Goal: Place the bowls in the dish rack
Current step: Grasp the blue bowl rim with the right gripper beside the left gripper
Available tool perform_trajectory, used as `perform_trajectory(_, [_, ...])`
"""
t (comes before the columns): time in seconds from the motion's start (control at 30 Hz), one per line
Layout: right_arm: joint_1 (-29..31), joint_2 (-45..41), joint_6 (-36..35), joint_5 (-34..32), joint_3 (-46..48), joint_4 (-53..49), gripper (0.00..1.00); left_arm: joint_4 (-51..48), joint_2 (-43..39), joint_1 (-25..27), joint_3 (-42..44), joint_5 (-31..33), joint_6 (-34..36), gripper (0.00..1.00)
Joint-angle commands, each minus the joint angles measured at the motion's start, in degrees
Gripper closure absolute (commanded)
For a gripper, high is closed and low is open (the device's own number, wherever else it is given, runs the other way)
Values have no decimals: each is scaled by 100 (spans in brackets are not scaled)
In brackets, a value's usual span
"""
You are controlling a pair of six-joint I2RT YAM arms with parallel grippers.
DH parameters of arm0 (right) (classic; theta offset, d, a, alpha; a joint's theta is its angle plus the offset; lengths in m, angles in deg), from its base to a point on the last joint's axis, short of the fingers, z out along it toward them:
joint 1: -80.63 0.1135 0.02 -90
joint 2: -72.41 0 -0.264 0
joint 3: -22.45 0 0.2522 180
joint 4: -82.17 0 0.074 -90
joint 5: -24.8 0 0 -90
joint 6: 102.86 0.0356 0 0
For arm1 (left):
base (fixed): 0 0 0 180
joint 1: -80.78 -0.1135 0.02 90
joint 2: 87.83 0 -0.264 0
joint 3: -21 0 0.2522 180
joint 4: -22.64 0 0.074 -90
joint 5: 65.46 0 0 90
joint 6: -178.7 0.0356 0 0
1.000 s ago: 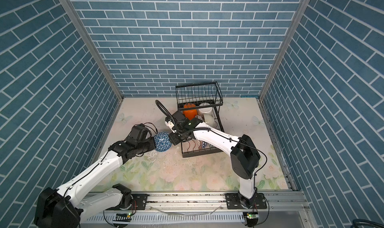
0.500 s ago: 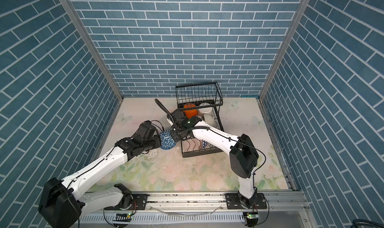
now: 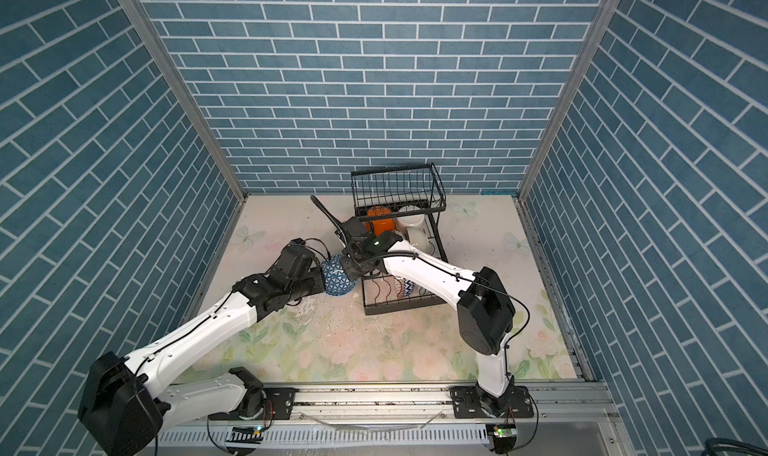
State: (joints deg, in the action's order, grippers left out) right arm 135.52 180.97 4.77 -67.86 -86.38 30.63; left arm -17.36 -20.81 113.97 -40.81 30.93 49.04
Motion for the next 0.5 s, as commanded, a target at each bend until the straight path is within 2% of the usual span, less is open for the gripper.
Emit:
perform_trajectory(0.0, [-13, 105, -172, -162, -233, -219, 100, 225, -45, 15, -126, 77, 55, 100])
perform_trajectory(0.07, [-18, 105, -172, -214, -232, -238, 100, 270, -73, 12, -87, 88, 52, 98])
perform_trajectory(0.13, [-16, 105, -171, -267, -242, -265, 100, 342, -135, 12, -18, 131, 32, 81])
perform_trajectory(0.17, [-12, 89, -168, -294, -232, -269, 100, 376, -171, 19, 9, 136, 33, 76])
perform_trajectory(0.47, [11, -40, -198, -783, -215, -418, 100, 262, -359, 12, 88, 330, 46, 9])
